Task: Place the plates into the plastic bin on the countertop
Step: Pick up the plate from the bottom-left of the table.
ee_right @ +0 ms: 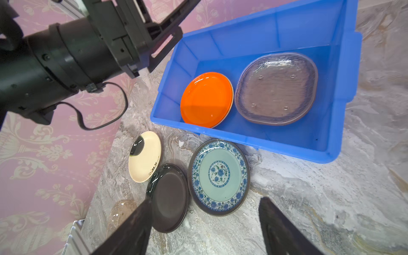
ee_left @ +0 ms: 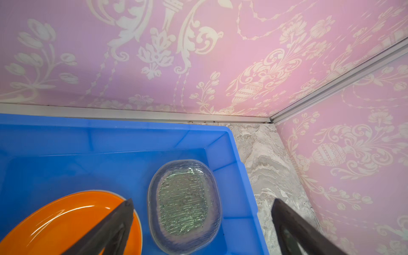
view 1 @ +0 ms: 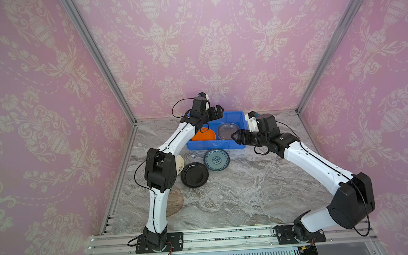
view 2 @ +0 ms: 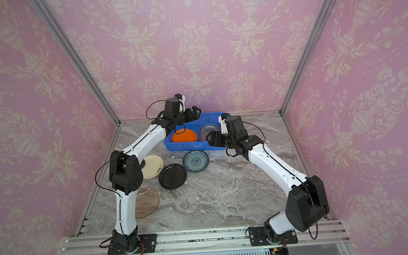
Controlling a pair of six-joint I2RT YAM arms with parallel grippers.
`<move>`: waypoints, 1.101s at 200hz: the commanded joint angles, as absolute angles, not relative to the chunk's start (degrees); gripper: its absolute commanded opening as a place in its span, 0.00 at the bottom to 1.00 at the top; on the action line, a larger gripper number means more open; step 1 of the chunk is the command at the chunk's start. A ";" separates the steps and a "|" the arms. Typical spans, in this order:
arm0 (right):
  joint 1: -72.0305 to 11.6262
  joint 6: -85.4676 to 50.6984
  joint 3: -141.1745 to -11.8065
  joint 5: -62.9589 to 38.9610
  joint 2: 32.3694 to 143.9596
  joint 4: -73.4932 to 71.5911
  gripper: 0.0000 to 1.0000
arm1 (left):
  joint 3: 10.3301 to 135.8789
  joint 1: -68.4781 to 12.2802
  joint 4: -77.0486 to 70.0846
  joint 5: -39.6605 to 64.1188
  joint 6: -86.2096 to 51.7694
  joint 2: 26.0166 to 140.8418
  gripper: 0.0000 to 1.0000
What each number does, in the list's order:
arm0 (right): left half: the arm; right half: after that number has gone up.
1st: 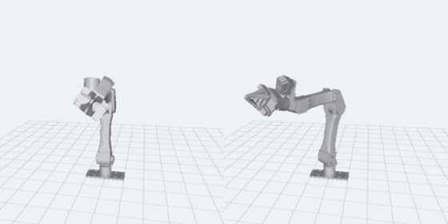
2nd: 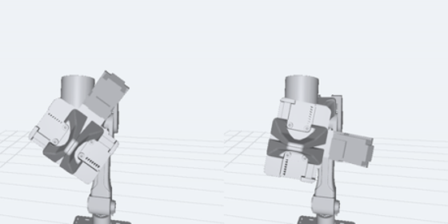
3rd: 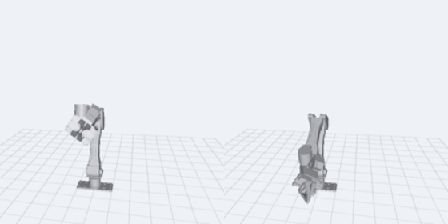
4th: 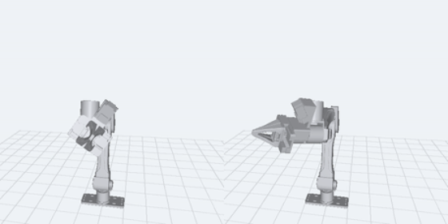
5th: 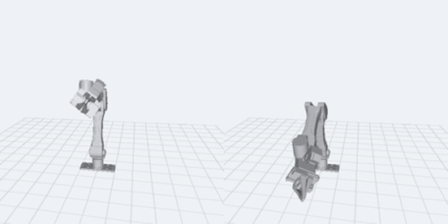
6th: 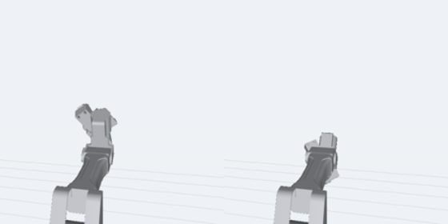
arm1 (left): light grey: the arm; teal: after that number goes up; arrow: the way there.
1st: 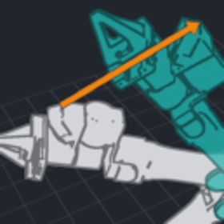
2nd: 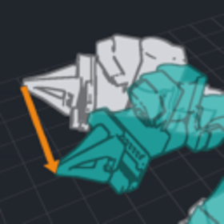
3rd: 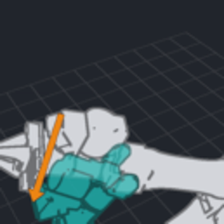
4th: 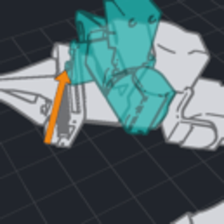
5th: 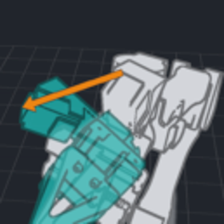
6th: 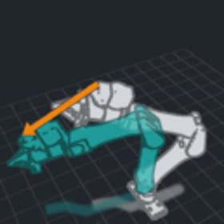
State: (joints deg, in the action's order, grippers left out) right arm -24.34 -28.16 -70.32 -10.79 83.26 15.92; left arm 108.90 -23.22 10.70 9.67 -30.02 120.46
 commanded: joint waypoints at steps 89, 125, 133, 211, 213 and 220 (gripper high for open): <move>-29.09 -25.60 -53.97 0.15 70.13 -0.48 1.00 | 71.04 -27.16 14.50 -10.42 -18.22 85.12 0.99; -29.74 -27.73 -59.48 -6.04 74.11 10.93 1.00 | 62.25 -27.16 17.92 -10.53 -23.75 75.07 0.99; -30.22 -27.14 -59.20 -8.09 74.42 10.83 1.00 | 62.19 -27.13 20.89 -10.56 -24.46 74.24 0.99; -42.20 -33.91 -59.16 -20.72 85.26 9.11 0.95 | 49.72 -22.22 22.66 -3.49 -32.97 60.46 0.99; -42.56 -35.33 -59.04 -21.15 85.74 8.58 0.95 | 49.37 -21.77 22.52 -2.74 -33.31 60.18 0.99; -43.64 -37.09 -58.91 -22.73 87.30 6.85 0.93 | 48.09 -20.24 21.44 -0.21 -34.61 58.98 0.99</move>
